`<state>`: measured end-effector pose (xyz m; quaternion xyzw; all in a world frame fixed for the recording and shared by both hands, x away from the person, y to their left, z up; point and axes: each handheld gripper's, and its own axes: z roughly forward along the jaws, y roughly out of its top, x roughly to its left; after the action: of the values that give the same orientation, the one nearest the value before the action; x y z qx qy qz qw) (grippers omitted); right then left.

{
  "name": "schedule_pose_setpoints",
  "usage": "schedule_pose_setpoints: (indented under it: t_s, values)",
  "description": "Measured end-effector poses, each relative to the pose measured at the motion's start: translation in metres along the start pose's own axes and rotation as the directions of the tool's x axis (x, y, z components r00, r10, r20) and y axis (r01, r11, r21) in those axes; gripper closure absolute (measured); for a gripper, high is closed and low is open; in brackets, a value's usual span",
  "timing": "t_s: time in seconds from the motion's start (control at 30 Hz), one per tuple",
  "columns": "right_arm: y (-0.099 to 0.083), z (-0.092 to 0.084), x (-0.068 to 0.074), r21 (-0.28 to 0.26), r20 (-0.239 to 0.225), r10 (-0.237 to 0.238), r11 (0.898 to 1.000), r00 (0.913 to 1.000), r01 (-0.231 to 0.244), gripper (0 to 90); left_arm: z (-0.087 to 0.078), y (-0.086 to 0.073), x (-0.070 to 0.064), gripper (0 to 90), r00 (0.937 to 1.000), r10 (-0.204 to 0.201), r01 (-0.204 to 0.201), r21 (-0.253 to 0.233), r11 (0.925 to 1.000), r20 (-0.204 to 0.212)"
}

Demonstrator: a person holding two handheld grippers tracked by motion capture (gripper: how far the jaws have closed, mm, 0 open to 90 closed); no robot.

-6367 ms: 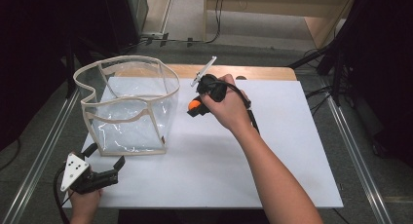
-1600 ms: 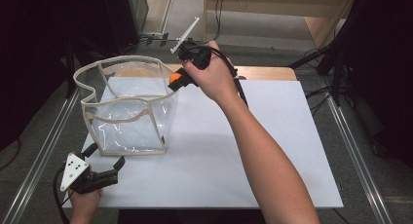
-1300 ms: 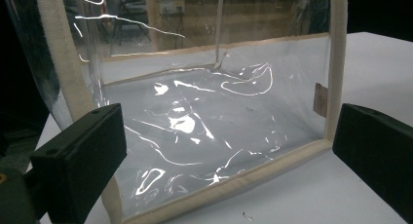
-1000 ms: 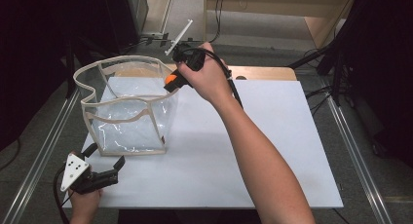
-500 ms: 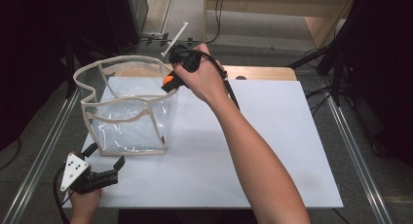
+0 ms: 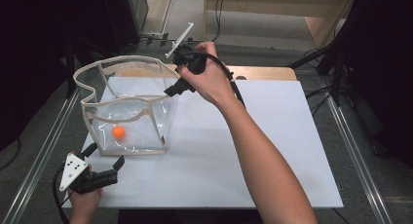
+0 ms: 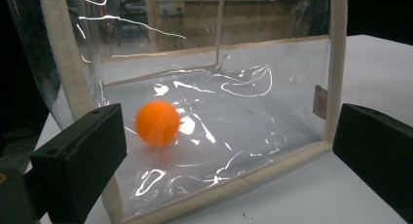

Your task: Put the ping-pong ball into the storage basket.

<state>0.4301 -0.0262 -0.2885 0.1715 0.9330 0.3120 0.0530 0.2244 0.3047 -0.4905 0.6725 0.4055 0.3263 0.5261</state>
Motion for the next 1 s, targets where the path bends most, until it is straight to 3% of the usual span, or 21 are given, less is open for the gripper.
schedule_pose_setpoints:
  t_s: [0.03, 0.33, 0.47, 1.0]
  values:
    - [-0.002, 0.000, 0.002, 0.011, 0.014, -0.010, 1.000, 0.9999, 0.010, 0.0, 0.000, 0.000, 0.000, 0.0, 1.0000, -0.002, 0.002, 0.000, 1.0000, 0.000]
    - [-0.022, 0.000, 0.007, 0.010, 0.002, -0.001, 1.000, 1.0000, 0.001, 0.0, 0.000, 0.000, 0.000, 0.0, 1.0000, -0.002, 0.002, 0.001, 1.0000, 0.001]
    - [-0.031, 0.000, 0.010, 0.021, 0.025, -0.002, 1.000, 0.9997, 0.002, 0.0, 0.000, 0.000, 0.000, 0.0, 1.0000, -0.001, 0.001, 0.001, 1.0000, 0.000]
    - [-0.068, 0.004, 0.020, 0.032, 0.044, 0.012, 0.999, 0.9990, -0.013, 0.0, 0.000, 0.000, 0.000, 0.0, 1.0000, -0.002, 0.002, 0.004, 1.0000, 0.001]
